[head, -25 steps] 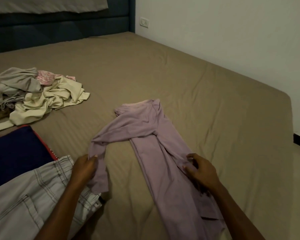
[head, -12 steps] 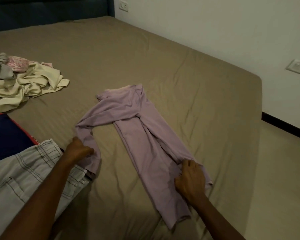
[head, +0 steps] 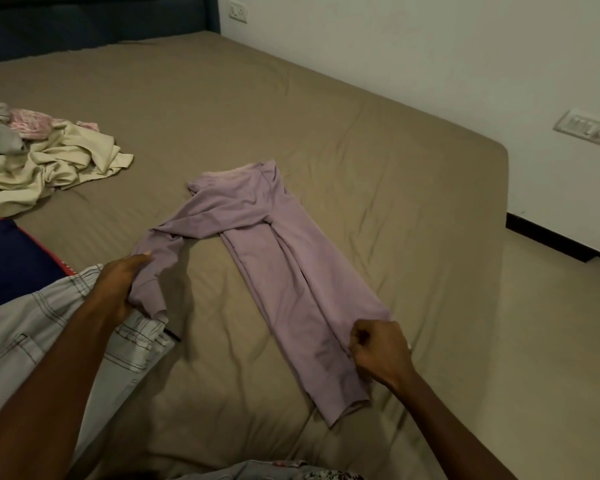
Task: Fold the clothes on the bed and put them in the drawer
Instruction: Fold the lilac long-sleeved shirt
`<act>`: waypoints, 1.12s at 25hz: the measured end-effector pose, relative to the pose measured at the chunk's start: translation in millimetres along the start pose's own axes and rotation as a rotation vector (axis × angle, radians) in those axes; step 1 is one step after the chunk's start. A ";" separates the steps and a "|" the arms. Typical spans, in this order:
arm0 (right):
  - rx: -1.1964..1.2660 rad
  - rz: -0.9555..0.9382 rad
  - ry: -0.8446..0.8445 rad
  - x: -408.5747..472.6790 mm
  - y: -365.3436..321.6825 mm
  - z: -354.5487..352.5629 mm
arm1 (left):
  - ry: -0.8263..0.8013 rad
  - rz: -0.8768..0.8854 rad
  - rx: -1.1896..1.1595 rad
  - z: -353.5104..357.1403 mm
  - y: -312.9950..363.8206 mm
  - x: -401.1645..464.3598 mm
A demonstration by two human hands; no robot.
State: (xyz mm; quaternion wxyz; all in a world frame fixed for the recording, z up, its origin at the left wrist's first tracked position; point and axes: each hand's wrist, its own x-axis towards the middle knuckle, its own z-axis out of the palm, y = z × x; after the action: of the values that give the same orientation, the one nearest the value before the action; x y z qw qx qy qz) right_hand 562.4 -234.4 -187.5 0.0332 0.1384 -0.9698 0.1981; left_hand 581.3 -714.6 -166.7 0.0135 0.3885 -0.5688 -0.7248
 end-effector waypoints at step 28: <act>1.258 0.860 -0.400 34.1 10.8 -24.3 | -0.343 -0.187 0.294 173.5 -56.4 -94.4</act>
State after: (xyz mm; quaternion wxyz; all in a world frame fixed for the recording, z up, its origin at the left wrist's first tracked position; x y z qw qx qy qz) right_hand 526.9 -224.0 -165.2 -0.3059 -0.2231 -0.6317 0.6765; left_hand 570.6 -509.9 -153.3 -0.2072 0.3085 -0.6235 -0.6879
